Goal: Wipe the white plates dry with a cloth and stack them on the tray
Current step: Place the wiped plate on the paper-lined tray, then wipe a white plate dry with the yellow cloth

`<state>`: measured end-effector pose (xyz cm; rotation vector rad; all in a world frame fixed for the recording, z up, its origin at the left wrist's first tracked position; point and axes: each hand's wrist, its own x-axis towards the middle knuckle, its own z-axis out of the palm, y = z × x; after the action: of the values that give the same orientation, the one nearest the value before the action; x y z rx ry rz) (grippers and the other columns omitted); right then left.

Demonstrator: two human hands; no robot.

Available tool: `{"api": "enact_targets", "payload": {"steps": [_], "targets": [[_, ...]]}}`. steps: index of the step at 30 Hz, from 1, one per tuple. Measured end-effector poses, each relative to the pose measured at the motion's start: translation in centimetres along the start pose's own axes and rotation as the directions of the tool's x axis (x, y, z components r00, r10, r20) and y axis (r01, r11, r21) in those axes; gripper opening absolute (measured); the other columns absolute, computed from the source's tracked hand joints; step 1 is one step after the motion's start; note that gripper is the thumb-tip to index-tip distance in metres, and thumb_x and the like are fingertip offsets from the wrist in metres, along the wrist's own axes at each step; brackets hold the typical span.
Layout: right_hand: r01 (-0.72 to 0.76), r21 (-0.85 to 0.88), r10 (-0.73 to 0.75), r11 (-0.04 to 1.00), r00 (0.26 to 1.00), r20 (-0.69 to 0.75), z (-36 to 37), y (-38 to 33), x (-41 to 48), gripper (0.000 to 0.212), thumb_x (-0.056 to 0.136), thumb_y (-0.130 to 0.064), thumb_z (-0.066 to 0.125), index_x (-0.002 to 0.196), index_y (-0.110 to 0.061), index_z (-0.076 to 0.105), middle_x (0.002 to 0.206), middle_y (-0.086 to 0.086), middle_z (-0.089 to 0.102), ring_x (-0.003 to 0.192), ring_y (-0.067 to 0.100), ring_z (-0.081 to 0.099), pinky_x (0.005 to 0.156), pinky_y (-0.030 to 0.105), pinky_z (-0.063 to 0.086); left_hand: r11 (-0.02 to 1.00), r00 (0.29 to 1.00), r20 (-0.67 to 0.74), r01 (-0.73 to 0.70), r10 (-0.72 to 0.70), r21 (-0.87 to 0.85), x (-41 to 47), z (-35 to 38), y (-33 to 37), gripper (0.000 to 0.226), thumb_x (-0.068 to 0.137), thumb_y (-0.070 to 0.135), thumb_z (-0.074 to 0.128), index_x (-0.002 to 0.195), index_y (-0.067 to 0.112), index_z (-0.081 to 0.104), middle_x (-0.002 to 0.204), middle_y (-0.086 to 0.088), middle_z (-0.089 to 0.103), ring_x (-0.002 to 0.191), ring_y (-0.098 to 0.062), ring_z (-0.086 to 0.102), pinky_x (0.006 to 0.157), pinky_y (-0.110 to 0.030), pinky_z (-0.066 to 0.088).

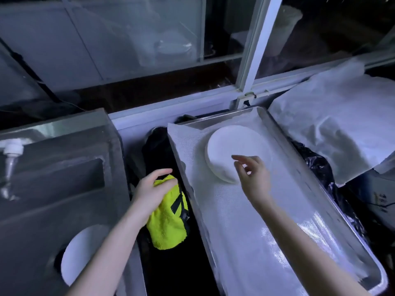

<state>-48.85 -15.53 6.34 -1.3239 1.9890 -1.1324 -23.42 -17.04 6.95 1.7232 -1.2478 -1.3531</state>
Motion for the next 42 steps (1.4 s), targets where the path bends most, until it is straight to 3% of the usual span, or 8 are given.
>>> {"api": "enact_targets", "payload": {"steps": [9,15,17,21,27,31,35,42], "targets": [[0.248,0.083,-0.255,0.965,0.82,0.513,13.2,-10.9,-10.9,0.02,0.096,-0.012,0.063,0.112,-0.017,0.075,0.095,-0.003,0.067,0.081,0.003,0.06,0.075,0.008,0.044,0.894,0.912,-0.216,0.255,-0.349,-0.369,-9.0,-17.7,-10.5,0.012,0.081,0.017,0.076,0.092,0.023,0.077,0.088,-0.006,0.077,0.076,-0.019,0.071,0.074,-0.031,0.055],[0.146,-0.068,-0.053,0.987,0.693,0.719,23.5,-12.4,-18.1,0.03,0.1,-0.023,0.058,0.127,-0.016,0.068,0.108,0.002,0.069,0.079,0.008,0.06,0.084,0.028,0.053,0.694,0.769,-0.128,0.476,-0.627,-0.54,-11.7,-26.6,-19.6,0.027,0.085,0.018,0.071,0.108,0.005,0.071,0.101,-0.022,0.071,0.088,-0.033,0.067,0.084,-0.042,0.055],[0.077,-0.153,0.065,0.985,0.66,0.748,26.9,-11.7,-20.2,0.036,0.099,-0.027,0.06,0.133,-0.018,0.063,0.118,0.002,0.07,0.098,0.015,0.065,0.082,0.02,0.045,0.644,0.719,-0.088,0.554,-0.69,-0.528,-11.4,-28.7,-22.4,0.024,0.087,0.02,0.069,0.103,0.001,0.07,0.094,-0.022,0.071,0.081,-0.033,0.068,0.086,-0.044,0.054],[-0.076,-0.311,0.29,0.948,0.614,0.735,33.2,-9.2,-23.3,0.046,0.099,-0.029,0.059,0.143,-0.019,0.051,0.132,0.004,0.062,0.12,0.024,0.058,0.083,0.023,0.041,0.589,0.664,-0.031,0.64,-0.747,-0.493,-9.0,-31.2,-27.8,0.021,0.09,0.02,0.064,0.074,0.007,0.067,0.054,-0.009,0.067,0.045,-0.021,0.064,0.056,-0.029,0.053],[-0.216,-0.51,0.529,0.832,0.582,0.617,40.9,-4.2,-25.0,0.059,0.099,-0.028,0.056,0.153,-0.017,0.034,0.144,0.011,0.051,0.122,0.029,0.055,0.082,0.026,0.041,0.575,0.621,-0.01,0.72,-0.784,-0.388,-3.7,-31.7,-35.1,0.019,0.087,0.026,0.068,0.074,0.012,0.067,0.078,-0.013,0.066,0.066,-0.025,0.06,0.072,-0.032,0.05],[-0.298,-0.558,0.617,0.775,0.549,0.564,44.0,-1.1,-25.1,0.06,0.097,-0.025,0.057,0.152,-0.016,0.035,0.145,0.014,0.046,0.121,0.034,0.055,0.089,0.035,0.049,0.626,0.652,0.012,0.733,-0.758,-0.267,-0.5,-31.1,-39.0,0.037,0.07,0.032,0.078,0.099,0.009,0.072,0.099,-0.016,0.072,0.092,-0.03,0.068,0.091,-0.041,0.054],[-0.412,-0.559,0.684,0.72,0.561,0.467,45.9,0.8,-24.7,0.064,0.093,-0.02,0.059,0.152,-0.019,0.035,0.147,0.015,0.042,0.127,0.039,0.05,0.103,0.05,0.048,0.677,0.692,-0.012,0.703,-0.722,-0.218,1.5,-30.4,-41.1,0.037,0.066,0.025,0.078,0.098,0.022,0.059,0.089,-0.003,0.066,0.086,-0.024,0.064,0.084,-0.034,0.051],[-0.459,-0.54,0.698,0.705,0.581,0.418,47.1,2.1,-24.4,0.053,0.093,-0.016,0.056,0.145,-0.02,0.047,0.141,0.015,0.052,0.121,0.037,0.055,0.097,0.041,0.051,0.745,0.751,0.007,0.656,-0.66,-0.117,3.0,-29.2,-42.0,0.036,0.055,0.03,0.065,0.09,0.026,0.072,0.084,0.004,0.073,0.082,-0.017,0.068,0.078,-0.031,0.053]]}}
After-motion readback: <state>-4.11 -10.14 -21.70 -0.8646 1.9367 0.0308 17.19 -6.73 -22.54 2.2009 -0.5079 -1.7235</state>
